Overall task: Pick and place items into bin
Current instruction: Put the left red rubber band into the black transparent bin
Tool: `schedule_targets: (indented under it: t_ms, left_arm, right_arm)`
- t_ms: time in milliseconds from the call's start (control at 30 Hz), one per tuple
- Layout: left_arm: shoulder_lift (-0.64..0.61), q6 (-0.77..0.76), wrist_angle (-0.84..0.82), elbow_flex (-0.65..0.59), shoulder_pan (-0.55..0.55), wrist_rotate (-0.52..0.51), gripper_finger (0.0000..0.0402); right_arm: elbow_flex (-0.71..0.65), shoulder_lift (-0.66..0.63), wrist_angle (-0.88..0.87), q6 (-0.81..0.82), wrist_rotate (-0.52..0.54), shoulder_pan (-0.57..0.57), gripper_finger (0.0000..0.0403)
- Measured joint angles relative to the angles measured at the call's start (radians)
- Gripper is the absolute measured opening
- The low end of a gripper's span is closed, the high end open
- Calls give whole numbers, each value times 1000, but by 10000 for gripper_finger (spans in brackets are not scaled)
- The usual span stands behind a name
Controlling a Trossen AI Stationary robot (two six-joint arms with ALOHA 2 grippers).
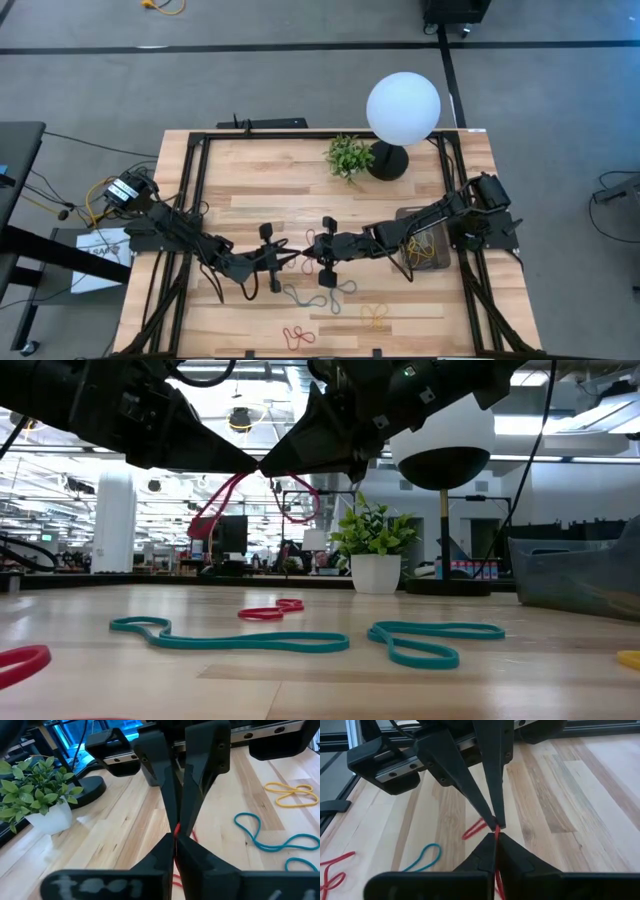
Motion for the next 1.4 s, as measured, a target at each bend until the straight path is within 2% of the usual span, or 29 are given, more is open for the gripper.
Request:
schedule_targets:
  t_ms: [333, 400, 567, 733, 933, 1100, 1233, 1400]
  left_arm:
    - [0, -30, -2, 0, 0, -1, 75]
    - [0, -32, -7, 0, 0, -2, 86]
    - [0, -57, -32, 0, 0, -1, 104]
    - [0, -74, -63, 0, 0, -1, 108]
    - [0, -83, -87, 0, 8, -1, 108]
    - [-1, -117, -107, 0, 27, 9, 108]
    - [-1, -162, -131, 0, 41, 15, 108]
    - [-1, -206, -159, 0, 48, 45, 108]
  right_arm:
    - [0, 0, -18, 5, 2, 0, 3]
    - [0, 0, -63, 33, 17, 0, 3]
    - [0, 0, -239, 127, 144, -7, 2]
    - [0, 0, -432, 234, 194, -21, 1]
    - [94, -53, -795, 445, 282, 13, 1]
    - [202, -103, -1173, 702, 404, 101, 1]
    - [238, -145, -1391, 884, 489, 176, 1]
    - [240, -172, -1659, 1134, 497, 236, 1]
